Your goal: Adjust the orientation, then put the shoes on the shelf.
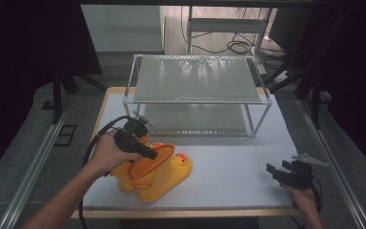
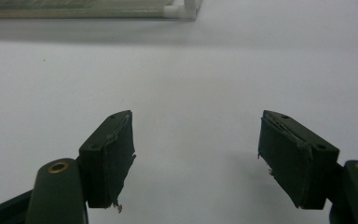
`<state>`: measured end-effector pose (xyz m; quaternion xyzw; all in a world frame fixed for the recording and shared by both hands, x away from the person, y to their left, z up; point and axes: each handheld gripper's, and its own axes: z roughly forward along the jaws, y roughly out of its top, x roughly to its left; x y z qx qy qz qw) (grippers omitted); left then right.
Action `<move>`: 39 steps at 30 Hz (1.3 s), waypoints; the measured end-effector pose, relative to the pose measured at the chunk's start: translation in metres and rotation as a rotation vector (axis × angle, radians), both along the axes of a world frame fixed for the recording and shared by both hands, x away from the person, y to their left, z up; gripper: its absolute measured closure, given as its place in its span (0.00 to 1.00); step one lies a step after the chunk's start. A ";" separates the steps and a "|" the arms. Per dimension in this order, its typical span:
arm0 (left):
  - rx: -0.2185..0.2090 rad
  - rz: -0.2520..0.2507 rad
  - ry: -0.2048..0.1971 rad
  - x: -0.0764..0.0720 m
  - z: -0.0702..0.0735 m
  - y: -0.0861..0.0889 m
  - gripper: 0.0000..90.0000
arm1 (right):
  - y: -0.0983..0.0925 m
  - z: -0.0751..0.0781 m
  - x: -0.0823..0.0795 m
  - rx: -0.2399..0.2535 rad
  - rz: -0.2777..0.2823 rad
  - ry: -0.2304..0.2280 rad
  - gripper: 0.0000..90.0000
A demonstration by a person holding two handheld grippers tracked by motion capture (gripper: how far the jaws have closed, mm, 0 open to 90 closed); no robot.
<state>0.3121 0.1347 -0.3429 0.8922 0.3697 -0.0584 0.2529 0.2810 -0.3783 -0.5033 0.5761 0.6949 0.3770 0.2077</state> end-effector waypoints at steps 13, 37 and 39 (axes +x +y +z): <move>-0.005 -0.003 -0.008 -0.005 0.000 0.002 0.78 | 0.001 0.000 0.000 -0.003 0.005 -0.006 0.29; -0.155 0.011 -0.065 -0.011 0.046 0.020 0.56 | -0.001 -0.001 0.000 -0.004 0.004 0.004 0.29; -0.158 0.011 -0.067 -0.013 0.049 0.023 0.54 | 0.000 0.000 0.000 -0.004 0.004 0.001 0.29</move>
